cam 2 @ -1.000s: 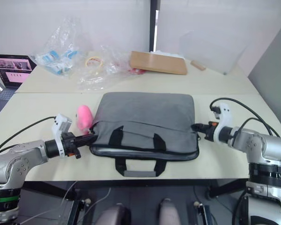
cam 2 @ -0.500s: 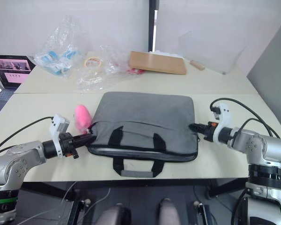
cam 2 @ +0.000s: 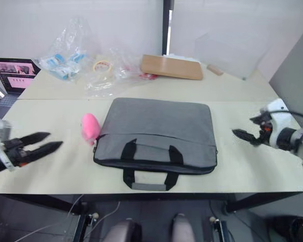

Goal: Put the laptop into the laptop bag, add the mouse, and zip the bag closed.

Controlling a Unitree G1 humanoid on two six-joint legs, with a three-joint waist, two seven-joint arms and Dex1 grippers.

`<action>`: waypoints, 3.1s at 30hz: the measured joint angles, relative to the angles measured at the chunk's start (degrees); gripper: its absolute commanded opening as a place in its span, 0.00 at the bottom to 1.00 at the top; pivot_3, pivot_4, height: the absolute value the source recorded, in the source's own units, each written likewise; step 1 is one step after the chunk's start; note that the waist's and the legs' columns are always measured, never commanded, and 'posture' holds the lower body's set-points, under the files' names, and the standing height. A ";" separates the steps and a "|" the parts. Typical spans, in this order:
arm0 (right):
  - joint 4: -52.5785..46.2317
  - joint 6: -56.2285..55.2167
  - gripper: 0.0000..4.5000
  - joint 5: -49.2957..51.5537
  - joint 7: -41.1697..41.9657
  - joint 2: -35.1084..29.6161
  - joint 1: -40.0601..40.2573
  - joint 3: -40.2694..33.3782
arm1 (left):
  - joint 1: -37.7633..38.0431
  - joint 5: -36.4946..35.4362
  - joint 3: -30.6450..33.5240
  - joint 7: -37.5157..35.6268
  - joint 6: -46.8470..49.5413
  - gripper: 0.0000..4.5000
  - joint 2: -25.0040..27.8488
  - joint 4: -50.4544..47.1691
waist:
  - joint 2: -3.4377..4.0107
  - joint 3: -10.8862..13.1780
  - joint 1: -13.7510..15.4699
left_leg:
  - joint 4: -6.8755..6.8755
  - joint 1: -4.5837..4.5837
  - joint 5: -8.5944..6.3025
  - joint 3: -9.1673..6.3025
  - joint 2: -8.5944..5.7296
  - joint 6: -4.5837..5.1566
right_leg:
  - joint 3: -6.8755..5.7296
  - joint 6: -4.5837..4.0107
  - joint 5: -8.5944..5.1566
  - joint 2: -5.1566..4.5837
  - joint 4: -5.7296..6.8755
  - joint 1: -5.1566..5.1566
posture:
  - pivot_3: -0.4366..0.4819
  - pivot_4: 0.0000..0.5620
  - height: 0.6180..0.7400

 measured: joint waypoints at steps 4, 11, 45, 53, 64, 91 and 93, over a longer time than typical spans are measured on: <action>10.16 -8.61 1.00 -0.37 13.07 -3.10 -5.78 1.50 | -4.11 3.55 -0.34 -3.20 -7.47 0.99 3.14 10.40 | 0.04 0.03 -0.06 | 0.00 0.05 -0.02 0.04 0.16 0.04 | 0.00 0.00 0.00 -0.01 -0.01 0.01 | 0.48 0.27 1.00; 16.29 -4.58 1.00 0.22 21.51 -2.71 -16.94 3.73 | -8.28 5.69 -3.70 -6.88 -11.41 0.99 3.49 18.20 | 0.07 0.05 -0.26 | -0.02 0.02 -0.04 0.06 0.37 0.02 | 0.01 -0.06 0.03 -0.01 0.06 -0.13 | 0.48 0.27 1.00; -3.27 3.14 0.00 -1.98 0.38 40.50 -22.98 25.51 | -28.55 11.09 -20.08 -12.17 -12.21 1.00 2.08 21.37 | -0.06 0.00 -1.84 | 0.23 -0.68 0.17 -0.07 0.02 -0.58 | -1.09 -0.25 0.18 -0.33 0.99 -1.09 | 0.48 0.27 1.00; 9.25 -6.34 0.00 -7.36 0.71 42.70 -25.34 26.24 | -36.66 14.44 -25.18 -15.11 -12.66 1.00 -0.04 24.99 | -0.13 -0.05 -2.38 | 0.24 -0.24 0.19 -0.14 0.07 -0.61 | -1.32 -0.29 0.19 -0.34 0.95 -0.53 | 0.48 0.27 1.00; 9.86 -7.19 0.00 -8.35 1.32 43.29 -25.00 25.78 | -44.47 25.94 -38.30 -24.74 -21.26 1.00 -1.77 35.65 | -0.13 -0.05 -2.24 | 0.16 0.30 0.07 -0.17 0.12 -0.42 | -1.34 -0.36 0.15 -0.31 0.94 -0.07 | 0.48 0.27 1.00; 14.11 -12.14 0.00 -14.27 -2.37 44.89 -26.28 26.85 | -23.17 18.96 -33.05 -30.10 -7.10 0.00 8.38 10.48 | -0.15 -0.06 -2.23 | 0.15 0.58 -0.10 -0.17 0.43 -0.14 | -1.31 -0.44 0.11 -0.22 1.02 0.09 | 0.48 0.27 1.00; 14.97 -12.77 0.00 -15.18 -3.26 45.02 -26.46 26.91 | -19.83 17.17 -31.75 -29.70 -3.93 0.00 8.85 5.57 | -0.22 -0.10 -2.17 | 0.13 0.67 -0.10 -0.18 0.47 -0.15 | -1.32 -0.46 0.10 -0.18 0.99 0.21 | 0.48 0.27 1.00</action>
